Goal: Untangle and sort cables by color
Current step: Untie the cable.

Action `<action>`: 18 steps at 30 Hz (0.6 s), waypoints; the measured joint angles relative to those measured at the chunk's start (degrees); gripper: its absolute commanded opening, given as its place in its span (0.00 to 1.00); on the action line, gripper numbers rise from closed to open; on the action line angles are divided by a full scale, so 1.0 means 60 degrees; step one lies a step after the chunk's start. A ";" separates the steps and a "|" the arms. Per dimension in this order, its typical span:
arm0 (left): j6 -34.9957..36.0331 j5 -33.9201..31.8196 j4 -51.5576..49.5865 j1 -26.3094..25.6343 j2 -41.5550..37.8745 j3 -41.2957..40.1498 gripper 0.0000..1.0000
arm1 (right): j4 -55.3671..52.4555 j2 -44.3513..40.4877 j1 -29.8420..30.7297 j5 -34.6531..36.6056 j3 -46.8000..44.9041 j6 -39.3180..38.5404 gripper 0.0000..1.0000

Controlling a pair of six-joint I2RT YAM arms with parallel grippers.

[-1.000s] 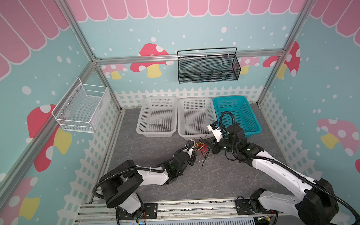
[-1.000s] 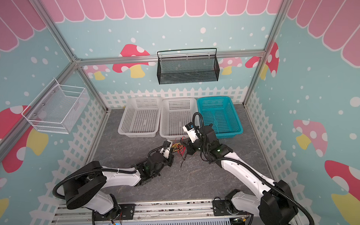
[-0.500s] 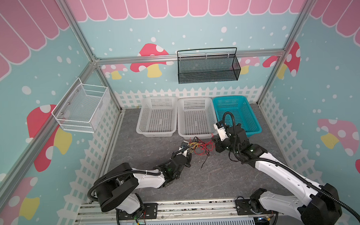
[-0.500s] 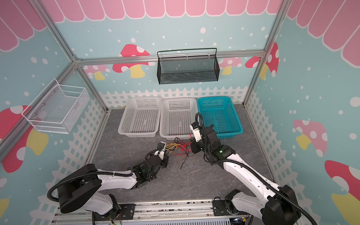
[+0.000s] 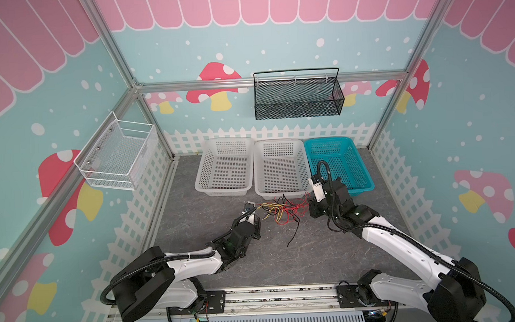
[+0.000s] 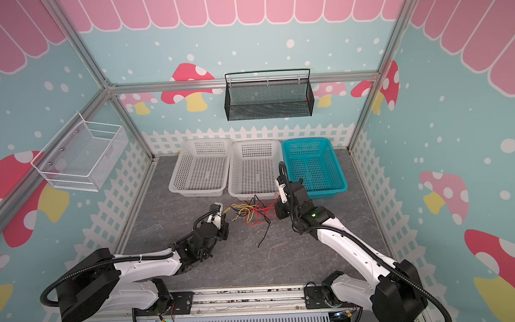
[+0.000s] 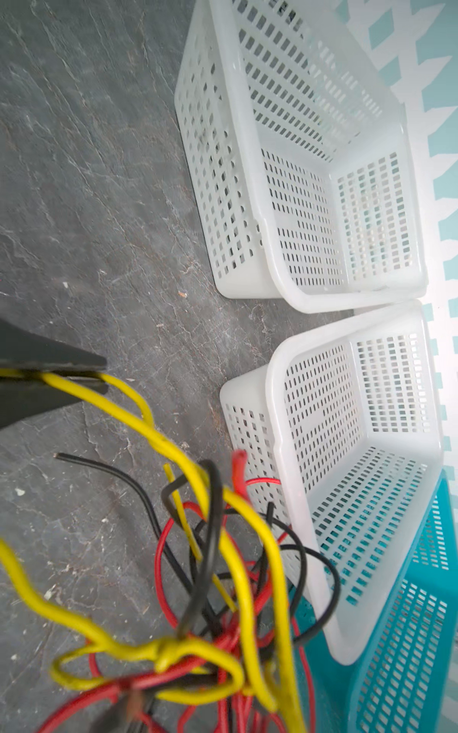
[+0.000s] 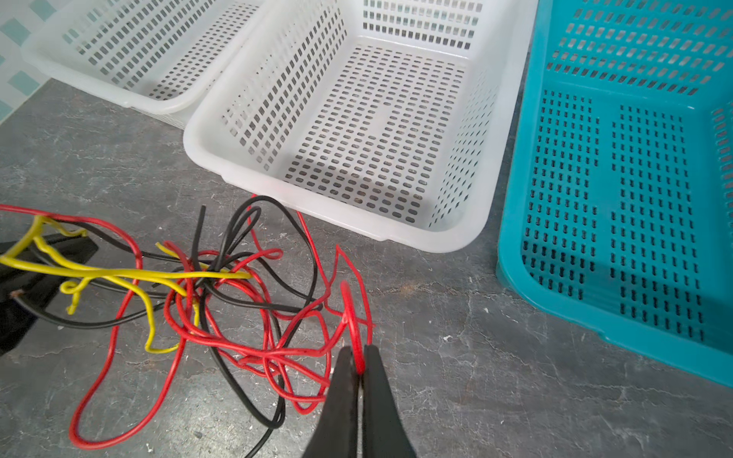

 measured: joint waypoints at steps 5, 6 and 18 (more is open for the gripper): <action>-0.0084 0.0273 -0.0645 0.0386 -0.0871 -0.0069 0.00 | 0.0062 0.0098 -0.0026 0.0178 -0.0168 0.0051 0.00; -0.0142 0.0317 -0.0758 0.0506 -0.1089 -0.0146 0.00 | 0.0084 0.0117 -0.0033 0.0226 -0.0204 0.0069 0.00; -0.0404 0.0535 -0.1894 0.1122 -0.2233 -0.0550 0.00 | 0.0576 0.0900 -0.0171 0.0397 -0.0670 0.0142 0.00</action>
